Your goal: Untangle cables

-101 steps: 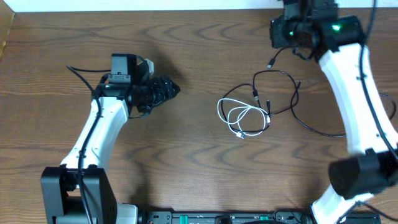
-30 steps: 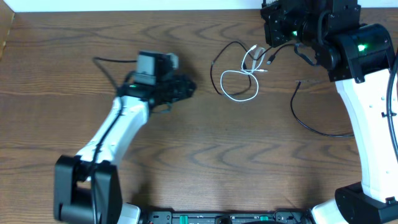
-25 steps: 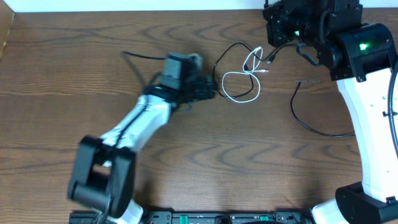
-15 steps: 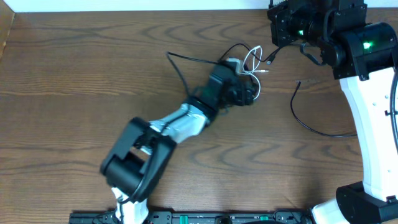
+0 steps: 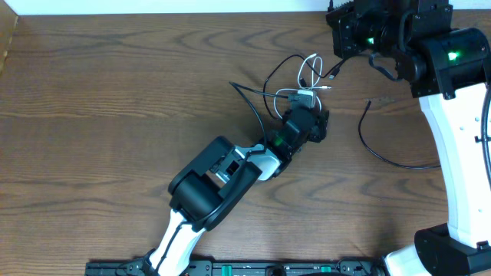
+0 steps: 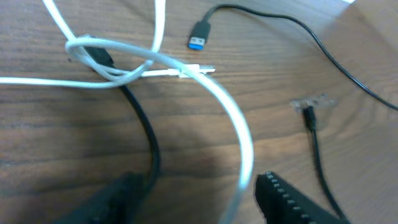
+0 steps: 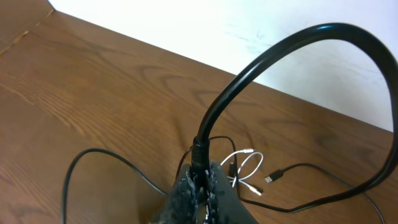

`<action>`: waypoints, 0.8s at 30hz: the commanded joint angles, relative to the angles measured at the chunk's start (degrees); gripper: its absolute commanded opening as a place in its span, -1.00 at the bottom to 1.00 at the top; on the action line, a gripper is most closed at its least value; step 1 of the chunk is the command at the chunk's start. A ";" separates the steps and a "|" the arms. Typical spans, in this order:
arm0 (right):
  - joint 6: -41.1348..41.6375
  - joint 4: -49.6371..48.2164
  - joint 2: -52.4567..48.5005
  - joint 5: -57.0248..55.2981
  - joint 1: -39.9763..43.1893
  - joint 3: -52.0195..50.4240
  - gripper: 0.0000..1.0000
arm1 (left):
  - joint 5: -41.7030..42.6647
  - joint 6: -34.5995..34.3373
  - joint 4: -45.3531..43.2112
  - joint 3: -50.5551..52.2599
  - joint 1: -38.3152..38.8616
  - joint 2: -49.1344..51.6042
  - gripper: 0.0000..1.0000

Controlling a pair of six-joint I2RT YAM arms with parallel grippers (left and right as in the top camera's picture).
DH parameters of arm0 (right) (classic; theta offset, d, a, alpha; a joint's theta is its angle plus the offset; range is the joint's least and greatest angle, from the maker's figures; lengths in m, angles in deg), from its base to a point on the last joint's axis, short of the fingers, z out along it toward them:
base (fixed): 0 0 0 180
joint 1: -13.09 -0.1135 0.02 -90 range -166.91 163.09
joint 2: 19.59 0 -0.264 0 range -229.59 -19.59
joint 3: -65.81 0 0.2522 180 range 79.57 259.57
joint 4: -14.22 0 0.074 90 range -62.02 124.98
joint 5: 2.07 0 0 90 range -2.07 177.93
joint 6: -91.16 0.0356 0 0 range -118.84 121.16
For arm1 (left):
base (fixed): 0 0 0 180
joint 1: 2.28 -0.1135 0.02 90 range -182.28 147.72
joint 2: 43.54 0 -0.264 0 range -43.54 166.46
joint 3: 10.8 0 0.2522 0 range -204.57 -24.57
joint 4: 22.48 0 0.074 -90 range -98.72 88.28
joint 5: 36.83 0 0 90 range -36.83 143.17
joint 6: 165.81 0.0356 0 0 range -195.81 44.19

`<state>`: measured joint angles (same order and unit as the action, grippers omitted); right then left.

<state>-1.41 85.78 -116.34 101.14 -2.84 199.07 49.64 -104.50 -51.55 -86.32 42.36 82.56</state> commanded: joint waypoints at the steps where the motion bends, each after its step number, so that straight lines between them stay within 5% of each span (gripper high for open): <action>1: -0.33 0.28 0.09 0.85 0.13 -0.15 -0.98 | -2.56 0.57 -0.31 -0.39 -0.09 1.70 -0.11; 5: -1.36 0.68 0.09 0.66 0.20 -0.15 -0.98 | -2.54 0.61 2.73 -0.37 -0.28 0.57 -0.85; 9: -1.27 0.68 0.09 0.48 0.74 -0.15 -0.98 | -2.54 2.51 8.48 -0.17 -0.87 -4.42 -0.85; 17: 0.39 1.22 0.09 0.66 6.36 -0.15 -0.98 | -4.04 11.50 38.82 -0.17 -5.92 -30.91 -0.85; 24: 0.42 2.71 0.09 0.46 8.83 -0.15 -0.98 | -20.85 12.61 57.77 -0.17 -14.58 -53.86 -0.85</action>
<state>-1.38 88.40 -116.34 101.41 5.43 199.03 38.82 -93.94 3.27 -86.32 30.88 34.56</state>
